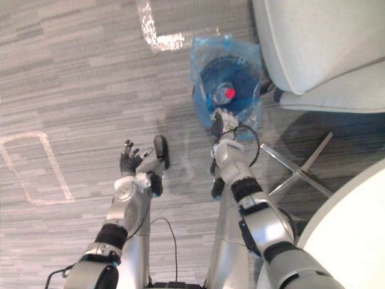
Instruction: Gather rubbish on tea table into small bin, then transfer packed bag to large trash can.
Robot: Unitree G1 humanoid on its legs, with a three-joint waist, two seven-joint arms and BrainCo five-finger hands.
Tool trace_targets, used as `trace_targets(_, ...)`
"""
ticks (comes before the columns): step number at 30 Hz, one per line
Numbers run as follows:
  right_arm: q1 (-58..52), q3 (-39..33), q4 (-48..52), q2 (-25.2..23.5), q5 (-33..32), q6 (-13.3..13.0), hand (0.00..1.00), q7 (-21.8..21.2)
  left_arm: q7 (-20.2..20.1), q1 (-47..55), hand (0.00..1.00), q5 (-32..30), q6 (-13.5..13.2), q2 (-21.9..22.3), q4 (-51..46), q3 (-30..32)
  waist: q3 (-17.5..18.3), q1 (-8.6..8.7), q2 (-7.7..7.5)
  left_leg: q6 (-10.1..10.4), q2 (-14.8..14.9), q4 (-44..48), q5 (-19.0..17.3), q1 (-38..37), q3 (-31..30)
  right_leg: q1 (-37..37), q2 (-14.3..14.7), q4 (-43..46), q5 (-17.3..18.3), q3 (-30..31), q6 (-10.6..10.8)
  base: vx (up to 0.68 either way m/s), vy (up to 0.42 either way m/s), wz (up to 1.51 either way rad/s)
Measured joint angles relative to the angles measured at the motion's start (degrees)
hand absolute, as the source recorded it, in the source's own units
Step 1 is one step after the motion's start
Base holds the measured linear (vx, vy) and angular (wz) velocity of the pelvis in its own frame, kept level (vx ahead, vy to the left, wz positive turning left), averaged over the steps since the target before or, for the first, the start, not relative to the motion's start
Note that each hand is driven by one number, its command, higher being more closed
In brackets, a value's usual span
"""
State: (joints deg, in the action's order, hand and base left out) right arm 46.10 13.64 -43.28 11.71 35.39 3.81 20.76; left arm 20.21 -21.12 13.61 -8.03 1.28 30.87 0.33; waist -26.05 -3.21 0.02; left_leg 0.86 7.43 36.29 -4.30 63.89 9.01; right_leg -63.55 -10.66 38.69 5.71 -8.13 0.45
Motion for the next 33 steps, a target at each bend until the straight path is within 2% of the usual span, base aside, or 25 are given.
trace_targets(4, -5.01, -0.09, 3.14, -0.75, -1.84, -0.14, 1.00, 0.03, -0.68, 3.38, 0.00, -0.15, 1.42, -0.60, 1.19, -1.58, 0.02, -0.06, -0.01, 0.15, 0.10, -1.62, -0.12, -5.71, 0.02, 5.82, 0.52, -1.84, 0.09, -0.19, 0.18, -0.02, -0.032, -0.06)
trace_targets(8, -12.50, -0.50, 9.22, -2.46, -4.41, -0.52, 1.00, -0.24, -2.01, 7.44, 0.00, -1.29, 2.23, -1.08, 3.11, -1.79, 0.15, 0.03, -0.03, 0.69, 0.36, -2.94, -0.71, -14.39, 0.01, 14.88, 0.95, -3.86, 0.55, -0.75, 0.33, 0.04, -0.035, -0.07)
trace_targets(12, -18.87, -0.41, 13.72, -3.40, -6.76, -1.04, 1.00, -1.40, -3.07, 10.15, 0.00, -2.57, 2.91, -1.50, 5.73, -2.01, 1.53, 0.03, -0.02, 1.17, 0.23, -5.54, -1.05, -22.24, 0.01, 22.82, 1.31, -6.61, 0.92, -1.19, 0.62, 0.07, -0.031, -0.03)
trace_targets(18, -30.62, -0.01, 20.14, -6.47, -9.25, -2.29, 1.00, -3.09, -4.40, 16.19, 0.00, -4.82, 3.99, -1.77, 8.86, -2.02, 7.62, 0.15, -0.34, 2.26, -0.07, -11.84, -1.49, -34.11, 0.03, 34.93, 2.17, -13.17, 1.63, -2.30, 1.38, 0.10, -0.036, -0.02)
trace_targets(22, -34.27, 0.01, 20.06, -7.15, -13.15, -3.92, 1.00, -5.87, -5.10, 18.27, 0.00, -5.96, 5.06, -2.79, 14.16, -2.06, 12.10, 0.43, -1.05, 2.76, -0.24, -17.58, 0.08, -40.42, -0.31, 41.71, 3.66, -20.53, -0.44, -2.62, 1.61, 0.17, -0.023, -0.05)
trace_targets(28, -34.64, -2.44, 20.34, -6.45, -19.33, -5.11, 1.00, -9.36, -5.83, 19.55, 0.00, -7.41, 6.19, -3.99, 15.93, -1.70, 13.06, 1.18, -0.97, 2.74, -1.12, -22.69, 1.71, -46.76, -0.73, 50.45, 4.84, -30.67, -4.81, -2.70, 2.38, 0.13, 0.022, -0.03)
trace_targets(33, -37.17, -3.03, 27.16, -4.44, -22.16, -5.74, 1.00, -11.87, -5.89, 20.53, 0.00, -8.26, 6.25, -4.26, 15.04, -1.48, 15.56, 1.40, -0.96, 2.43, -2.67, -27.48, 3.18, -51.45, -0.74, 55.58, 4.59, -36.27, -6.97, -2.72, 3.26, 0.06, 0.038, 0.03)
